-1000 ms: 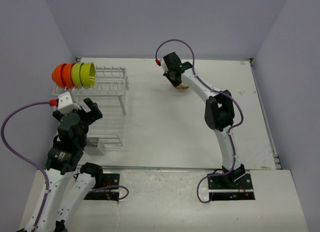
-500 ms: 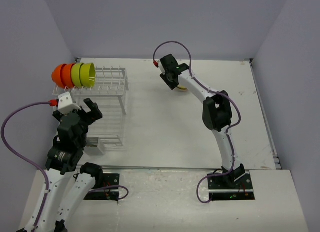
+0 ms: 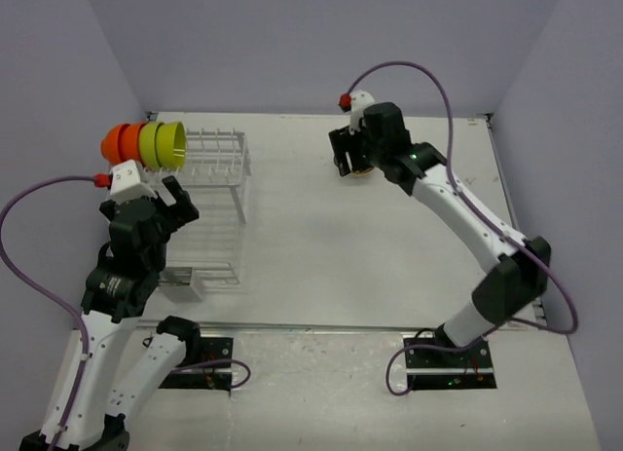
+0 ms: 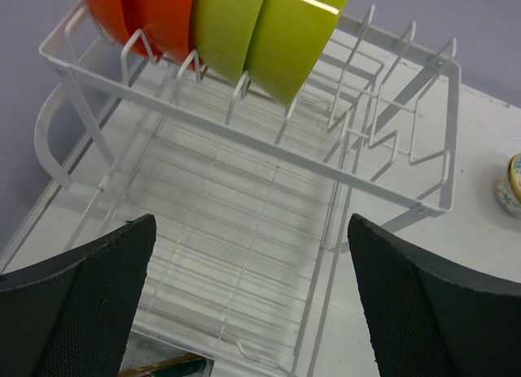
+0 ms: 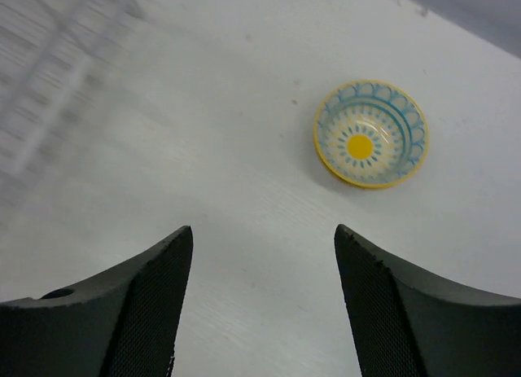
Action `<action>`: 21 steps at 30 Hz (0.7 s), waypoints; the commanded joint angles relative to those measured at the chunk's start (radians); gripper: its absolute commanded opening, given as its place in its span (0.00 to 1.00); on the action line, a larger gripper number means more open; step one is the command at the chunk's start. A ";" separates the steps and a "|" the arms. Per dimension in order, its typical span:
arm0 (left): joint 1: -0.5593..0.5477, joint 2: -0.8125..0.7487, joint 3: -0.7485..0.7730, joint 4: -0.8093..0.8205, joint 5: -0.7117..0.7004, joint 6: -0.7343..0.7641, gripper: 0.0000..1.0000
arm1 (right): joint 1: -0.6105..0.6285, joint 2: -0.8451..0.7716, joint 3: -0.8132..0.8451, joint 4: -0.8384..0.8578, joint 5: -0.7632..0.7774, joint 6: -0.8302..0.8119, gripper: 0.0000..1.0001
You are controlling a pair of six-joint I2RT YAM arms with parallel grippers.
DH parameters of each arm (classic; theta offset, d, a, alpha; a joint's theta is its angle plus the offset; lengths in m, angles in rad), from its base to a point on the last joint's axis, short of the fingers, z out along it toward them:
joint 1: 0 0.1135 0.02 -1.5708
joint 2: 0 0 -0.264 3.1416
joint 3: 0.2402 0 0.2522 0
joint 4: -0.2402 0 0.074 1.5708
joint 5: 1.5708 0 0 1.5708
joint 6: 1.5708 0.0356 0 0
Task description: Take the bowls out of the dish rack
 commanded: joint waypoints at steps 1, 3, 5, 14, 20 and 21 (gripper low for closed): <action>0.004 0.114 0.176 -0.091 0.005 -0.020 1.00 | -0.014 -0.208 -0.229 0.336 -0.326 0.182 0.72; 0.002 0.150 0.288 -0.143 -0.001 0.007 1.00 | -0.017 -0.282 -0.337 0.450 -0.415 0.263 0.73; 0.002 0.200 0.370 -0.180 -0.038 0.030 1.00 | -0.017 -0.285 -0.346 0.455 -0.494 0.312 0.75; -0.054 0.623 0.799 -0.456 -0.165 0.076 1.00 | -0.018 -0.296 -0.437 0.541 -0.558 0.398 0.78; -0.249 0.920 1.100 -0.674 -0.490 0.012 1.00 | -0.018 -0.297 -0.463 0.518 -0.561 0.380 0.78; -0.260 0.941 1.129 -0.674 -0.519 0.012 1.00 | -0.018 -0.297 -0.467 0.522 -0.564 0.381 0.77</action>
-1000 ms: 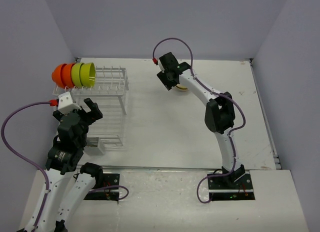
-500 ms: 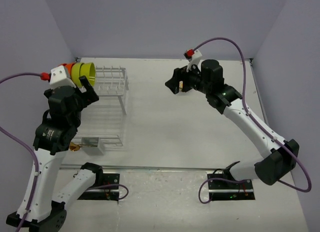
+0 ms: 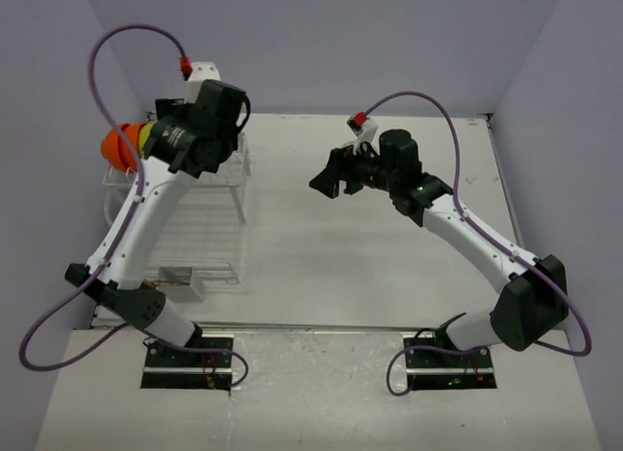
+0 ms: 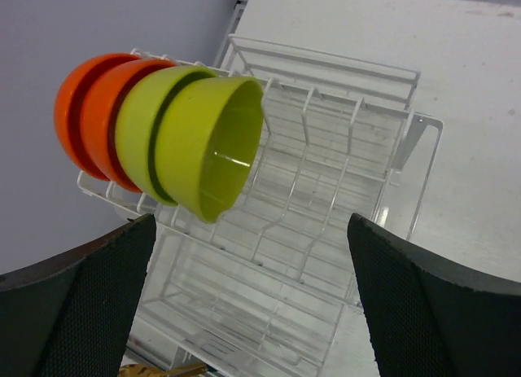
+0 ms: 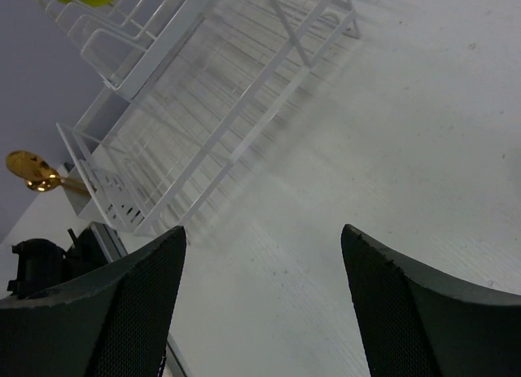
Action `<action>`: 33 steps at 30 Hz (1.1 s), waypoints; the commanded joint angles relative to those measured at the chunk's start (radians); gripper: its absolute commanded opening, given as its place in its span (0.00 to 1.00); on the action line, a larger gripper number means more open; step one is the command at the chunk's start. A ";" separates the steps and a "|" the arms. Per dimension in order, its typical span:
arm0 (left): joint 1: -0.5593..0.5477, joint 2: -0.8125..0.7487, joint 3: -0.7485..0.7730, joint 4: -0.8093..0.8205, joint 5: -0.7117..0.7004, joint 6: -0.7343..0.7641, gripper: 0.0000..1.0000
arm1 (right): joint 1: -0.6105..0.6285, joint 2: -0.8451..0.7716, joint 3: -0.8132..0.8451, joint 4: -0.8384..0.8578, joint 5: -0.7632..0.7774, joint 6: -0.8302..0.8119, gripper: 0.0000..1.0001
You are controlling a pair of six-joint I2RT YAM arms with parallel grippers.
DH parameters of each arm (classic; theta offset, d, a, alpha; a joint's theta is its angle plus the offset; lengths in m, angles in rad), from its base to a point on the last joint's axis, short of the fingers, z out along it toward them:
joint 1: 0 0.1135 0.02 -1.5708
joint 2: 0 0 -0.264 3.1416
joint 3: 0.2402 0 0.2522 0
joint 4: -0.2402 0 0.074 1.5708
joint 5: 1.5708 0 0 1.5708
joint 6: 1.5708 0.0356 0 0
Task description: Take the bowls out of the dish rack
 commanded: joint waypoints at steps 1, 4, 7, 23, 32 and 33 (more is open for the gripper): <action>-0.051 0.074 0.114 -0.144 -0.232 -0.023 0.99 | -0.001 -0.014 -0.021 0.049 -0.044 0.012 0.77; -0.059 0.123 0.140 -0.144 -0.315 -0.034 0.97 | -0.001 -0.009 -0.029 0.040 -0.048 0.006 0.76; -0.058 0.156 0.132 -0.144 -0.389 -0.030 0.97 | -0.001 -0.011 -0.029 0.043 -0.055 0.004 0.76; 0.011 0.124 -0.156 0.339 -0.435 0.263 0.91 | -0.002 0.038 -0.034 0.070 -0.145 0.005 0.69; 0.071 0.119 -0.213 0.375 -0.368 0.286 0.82 | -0.001 0.018 -0.031 0.062 -0.170 -0.004 0.68; 0.070 0.124 -0.212 0.364 -0.368 0.277 0.80 | -0.001 0.018 -0.031 0.064 -0.170 -0.005 0.68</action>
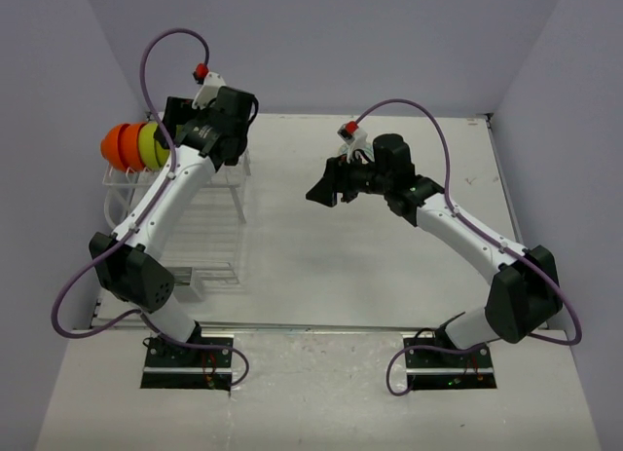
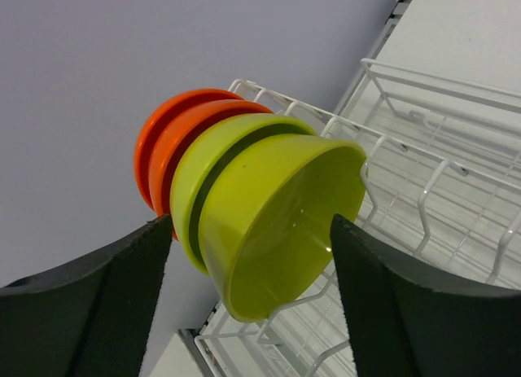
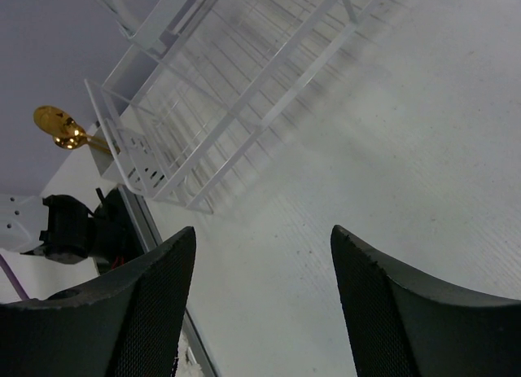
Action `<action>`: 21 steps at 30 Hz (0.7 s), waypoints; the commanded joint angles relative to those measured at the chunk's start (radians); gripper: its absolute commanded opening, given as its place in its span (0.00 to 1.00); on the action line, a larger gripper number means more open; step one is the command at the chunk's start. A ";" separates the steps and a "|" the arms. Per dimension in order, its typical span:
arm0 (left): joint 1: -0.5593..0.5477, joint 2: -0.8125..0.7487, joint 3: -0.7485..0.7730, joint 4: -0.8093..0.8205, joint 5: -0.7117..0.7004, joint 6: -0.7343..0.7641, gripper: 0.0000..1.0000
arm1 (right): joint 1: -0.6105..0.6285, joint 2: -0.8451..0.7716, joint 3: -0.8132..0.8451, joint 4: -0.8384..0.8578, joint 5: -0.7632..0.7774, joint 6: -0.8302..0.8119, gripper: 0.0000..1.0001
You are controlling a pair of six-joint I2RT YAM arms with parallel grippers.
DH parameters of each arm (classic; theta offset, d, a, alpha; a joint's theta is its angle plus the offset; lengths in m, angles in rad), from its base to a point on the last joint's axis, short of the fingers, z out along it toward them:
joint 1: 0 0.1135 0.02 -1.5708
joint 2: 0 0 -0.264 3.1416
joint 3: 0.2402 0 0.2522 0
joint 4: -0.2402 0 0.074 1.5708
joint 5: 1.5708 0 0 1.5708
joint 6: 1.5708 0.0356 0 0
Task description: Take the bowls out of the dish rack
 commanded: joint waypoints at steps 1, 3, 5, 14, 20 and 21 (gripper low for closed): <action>0.006 -0.021 -0.004 0.035 0.013 0.014 0.75 | -0.002 -0.025 0.011 0.030 -0.032 -0.008 0.68; 0.006 -0.021 -0.013 0.040 0.016 0.011 0.72 | -0.002 -0.016 0.017 0.027 -0.037 -0.010 0.68; 0.006 -0.024 -0.011 0.037 0.014 0.009 0.69 | -0.001 -0.011 0.019 0.028 -0.043 -0.010 0.67; 0.007 -0.043 -0.054 0.057 -0.033 0.023 0.63 | -0.001 0.010 0.029 0.028 -0.072 -0.010 0.64; 0.007 -0.063 -0.062 0.075 -0.041 0.051 0.57 | -0.001 0.019 0.028 0.042 -0.098 -0.005 0.64; 0.007 -0.067 -0.079 0.083 -0.040 0.065 0.57 | -0.001 0.021 0.029 0.042 -0.098 -0.005 0.64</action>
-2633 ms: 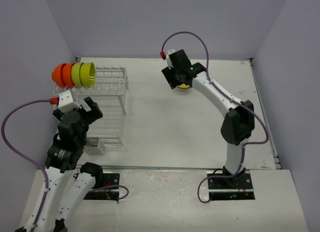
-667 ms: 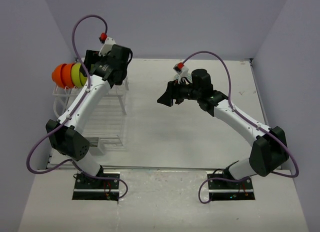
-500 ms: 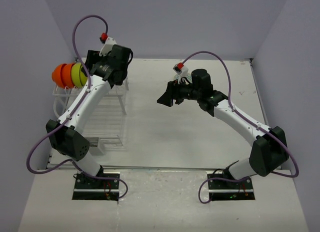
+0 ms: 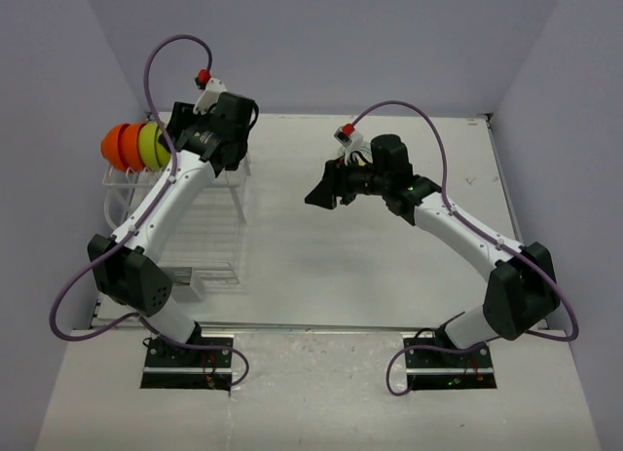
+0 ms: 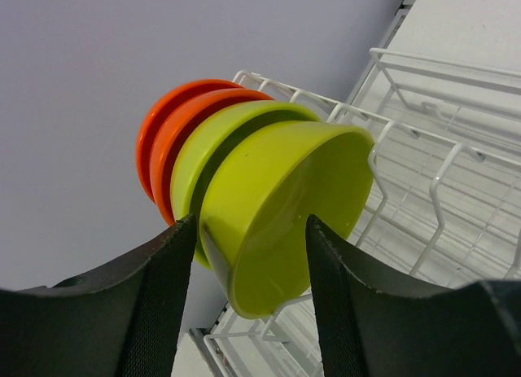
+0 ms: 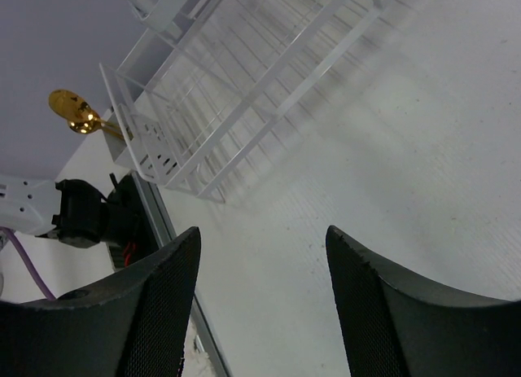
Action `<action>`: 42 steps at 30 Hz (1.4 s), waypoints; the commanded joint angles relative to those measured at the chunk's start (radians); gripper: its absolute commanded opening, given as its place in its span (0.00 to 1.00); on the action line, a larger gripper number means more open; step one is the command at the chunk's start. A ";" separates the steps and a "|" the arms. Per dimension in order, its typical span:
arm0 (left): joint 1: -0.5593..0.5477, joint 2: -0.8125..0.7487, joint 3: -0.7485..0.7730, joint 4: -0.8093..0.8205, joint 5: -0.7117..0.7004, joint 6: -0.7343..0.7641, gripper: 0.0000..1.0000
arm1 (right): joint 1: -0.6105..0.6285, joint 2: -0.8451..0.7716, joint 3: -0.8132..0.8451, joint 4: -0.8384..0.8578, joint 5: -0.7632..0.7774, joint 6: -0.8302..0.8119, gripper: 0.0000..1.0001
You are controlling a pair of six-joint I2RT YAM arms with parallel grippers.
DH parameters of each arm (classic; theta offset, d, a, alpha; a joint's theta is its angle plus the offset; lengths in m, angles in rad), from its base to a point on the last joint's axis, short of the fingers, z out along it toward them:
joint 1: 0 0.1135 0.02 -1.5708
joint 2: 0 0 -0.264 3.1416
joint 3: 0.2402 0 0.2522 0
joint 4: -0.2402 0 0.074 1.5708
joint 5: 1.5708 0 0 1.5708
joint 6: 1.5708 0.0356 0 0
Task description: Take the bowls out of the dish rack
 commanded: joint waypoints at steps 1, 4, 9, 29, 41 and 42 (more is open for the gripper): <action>0.003 -0.061 -0.032 0.073 -0.024 0.046 0.57 | -0.001 0.005 0.031 0.040 -0.037 -0.004 0.64; 0.003 -0.075 -0.055 0.101 -0.018 0.067 0.54 | -0.001 0.007 0.029 0.040 -0.038 -0.004 0.63; 0.003 -0.051 -0.055 0.112 -0.030 0.076 0.50 | -0.001 0.003 0.028 0.038 -0.040 -0.004 0.63; -0.005 -0.046 -0.061 0.155 -0.044 0.158 0.00 | -0.001 0.011 0.028 0.040 -0.068 0.008 0.62; -0.057 0.009 -0.027 0.212 -0.119 0.248 0.00 | -0.002 0.019 0.049 0.035 -0.083 0.012 0.62; -0.064 0.012 -0.027 0.212 -0.118 0.251 0.00 | -0.001 0.016 0.048 0.035 -0.084 0.012 0.62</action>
